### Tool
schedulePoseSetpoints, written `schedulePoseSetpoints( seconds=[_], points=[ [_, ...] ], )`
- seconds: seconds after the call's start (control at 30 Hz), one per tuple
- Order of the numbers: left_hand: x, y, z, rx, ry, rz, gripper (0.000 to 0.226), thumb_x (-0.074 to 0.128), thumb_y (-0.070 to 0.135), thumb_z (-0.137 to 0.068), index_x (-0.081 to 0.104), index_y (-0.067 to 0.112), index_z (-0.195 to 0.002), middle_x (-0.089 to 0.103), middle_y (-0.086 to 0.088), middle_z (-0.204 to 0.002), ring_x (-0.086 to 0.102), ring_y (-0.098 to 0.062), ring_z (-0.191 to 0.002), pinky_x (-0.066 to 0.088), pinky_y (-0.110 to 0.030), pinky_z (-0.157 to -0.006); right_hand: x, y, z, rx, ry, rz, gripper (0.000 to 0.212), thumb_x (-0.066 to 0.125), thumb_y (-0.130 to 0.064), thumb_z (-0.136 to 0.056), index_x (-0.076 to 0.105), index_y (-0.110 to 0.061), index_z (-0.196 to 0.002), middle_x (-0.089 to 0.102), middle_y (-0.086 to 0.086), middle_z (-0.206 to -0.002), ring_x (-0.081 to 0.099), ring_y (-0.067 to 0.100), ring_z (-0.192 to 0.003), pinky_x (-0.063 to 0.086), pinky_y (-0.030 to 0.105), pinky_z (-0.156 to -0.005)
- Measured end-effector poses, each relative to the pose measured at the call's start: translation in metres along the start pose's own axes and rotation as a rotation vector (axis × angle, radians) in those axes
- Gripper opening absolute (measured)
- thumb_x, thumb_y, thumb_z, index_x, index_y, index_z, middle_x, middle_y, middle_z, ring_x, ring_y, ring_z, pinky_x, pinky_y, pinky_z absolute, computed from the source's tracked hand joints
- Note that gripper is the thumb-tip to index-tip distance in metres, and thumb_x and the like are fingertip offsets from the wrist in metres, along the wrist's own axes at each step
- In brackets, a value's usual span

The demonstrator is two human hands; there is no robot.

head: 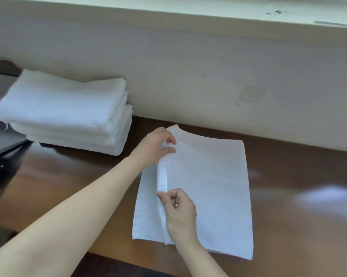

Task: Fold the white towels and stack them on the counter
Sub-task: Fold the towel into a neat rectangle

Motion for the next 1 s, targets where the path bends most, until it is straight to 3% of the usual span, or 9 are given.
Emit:
schedulePoseSetpoints(
  seconds=[0.27, 0.47, 0.6, 0.7, 0.77, 0.83, 0.87, 0.93, 1.0],
  points=[
    [0.012, -0.057, 0.001, -0.057, -0.12, -0.108, 0.024, 0.064, 0.013, -0.095, 0.061, 0.021, -0.116, 0.043, 0.012, -0.124, 0.053, -0.009, -0.11, 0.043, -0.023, -0.093, 0.057, 0.029, -0.009, 0.124, 0.003, 0.077, 0.035, 0.068, -0.045, -0.088, 0.052, -0.019, -0.072, 0.045, -0.006, -0.06, 0.039, 0.007, -0.054, 0.037, 0.019, -0.053],
    [0.012, -0.079, 0.001, -0.105, 0.002, 0.068, 0.035, 0.064, 0.011, -0.094, 0.057, 0.026, -0.126, 0.039, 0.013, -0.138, 0.042, -0.003, -0.125, 0.031, -0.017, -0.103, 0.064, 0.044, -0.009, 0.191, -0.124, 0.162, 0.029, 0.059, -0.047, -0.094, 0.053, -0.022, -0.079, 0.054, 0.001, -0.065, 0.056, 0.007, -0.057, 0.048, 0.02, -0.054],
    [0.005, -0.089, -0.003, -0.15, 0.125, 0.162, 0.046, 0.066, 0.017, -0.094, 0.051, 0.029, -0.137, 0.035, 0.011, -0.148, 0.034, 0.0, -0.132, 0.026, -0.013, -0.109, 0.057, 0.044, -0.001, 0.251, -0.255, 0.112, 0.027, 0.039, -0.037, -0.104, 0.06, -0.026, -0.089, 0.063, 0.001, -0.069, 0.069, 0.017, -0.067, 0.057, 0.037, -0.064],
    [0.005, -0.096, -0.006, -0.227, 0.156, 0.177, 0.053, 0.06, 0.011, -0.096, 0.045, 0.026, -0.144, 0.044, 0.005, -0.146, 0.043, -0.011, -0.132, 0.035, -0.029, -0.114, 0.02, 0.044, -0.01, 0.114, -0.115, 0.15, 0.024, 0.037, -0.032, -0.103, 0.057, -0.036, -0.089, 0.064, -0.002, -0.069, 0.065, 0.015, -0.064, 0.053, 0.041, -0.064],
    [0.007, -0.099, -0.006, -0.265, 0.148, 0.192, 0.052, 0.059, 0.011, -0.097, 0.044, 0.024, -0.145, 0.048, 0.006, -0.144, 0.046, -0.013, -0.13, 0.036, -0.029, -0.112, -0.018, 0.043, -0.019, -0.084, 0.063, 0.353, 0.018, 0.036, -0.043, -0.099, 0.053, -0.041, -0.095, 0.063, -0.013, -0.073, 0.062, 0.009, -0.073, 0.046, 0.031, -0.067],
    [0.011, -0.1, -0.005, -0.266, 0.128, 0.19, 0.053, 0.063, 0.019, -0.096, 0.043, 0.022, -0.146, 0.046, 0.005, -0.146, 0.043, -0.014, -0.133, 0.032, -0.025, -0.11, -0.05, 0.04, -0.025, -0.291, 0.202, 0.636, 0.029, 0.034, -0.048, -0.098, 0.059, -0.036, -0.107, 0.063, -0.021, -0.097, 0.061, 0.01, -0.098, 0.037, 0.023, -0.086],
    [0.013, -0.099, -0.003, -0.257, 0.111, 0.173, 0.056, 0.066, 0.025, -0.095, 0.043, 0.023, -0.146, 0.042, 0.003, -0.15, 0.039, -0.015, -0.137, 0.028, -0.024, -0.111, -0.06, 0.043, -0.029, -0.356, 0.22, 0.773, 0.039, 0.032, -0.048, -0.1, 0.061, -0.027, -0.116, 0.063, -0.012, -0.113, 0.057, 0.017, -0.114, 0.033, 0.026, -0.098],
    [0.018, -0.094, 0.002, -0.22, 0.078, 0.01, 0.063, 0.066, 0.041, -0.093, 0.039, 0.027, -0.149, 0.026, 0.0, -0.16, 0.024, -0.02, -0.145, 0.021, -0.029, -0.115, -0.07, 0.054, -0.037, -0.358, 0.191, 1.003, 0.053, 0.029, -0.05, -0.101, 0.055, -0.02, -0.136, 0.051, 0.0, -0.144, 0.039, 0.026, -0.14, 0.02, 0.038, -0.117],
    [0.027, -0.084, 0.012, -0.166, 0.046, -0.191, 0.07, 0.059, 0.055, -0.092, 0.033, 0.03, -0.152, 0.008, 0.0, -0.166, 0.008, -0.023, -0.15, 0.015, -0.041, -0.118, -0.072, 0.068, -0.042, -0.298, 0.128, 1.143, 0.059, 0.024, -0.052, -0.102, 0.038, -0.024, -0.151, 0.029, 0.002, -0.161, 0.017, 0.024, -0.151, 0.008, 0.046, -0.122]
  ],
)
Point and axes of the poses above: each hand's wrist, its own z-axis away from the middle knuckle, its own x-axis out of the palm, y = z × x, the point moved 6 cm from there along -z, towards the middle knuckle
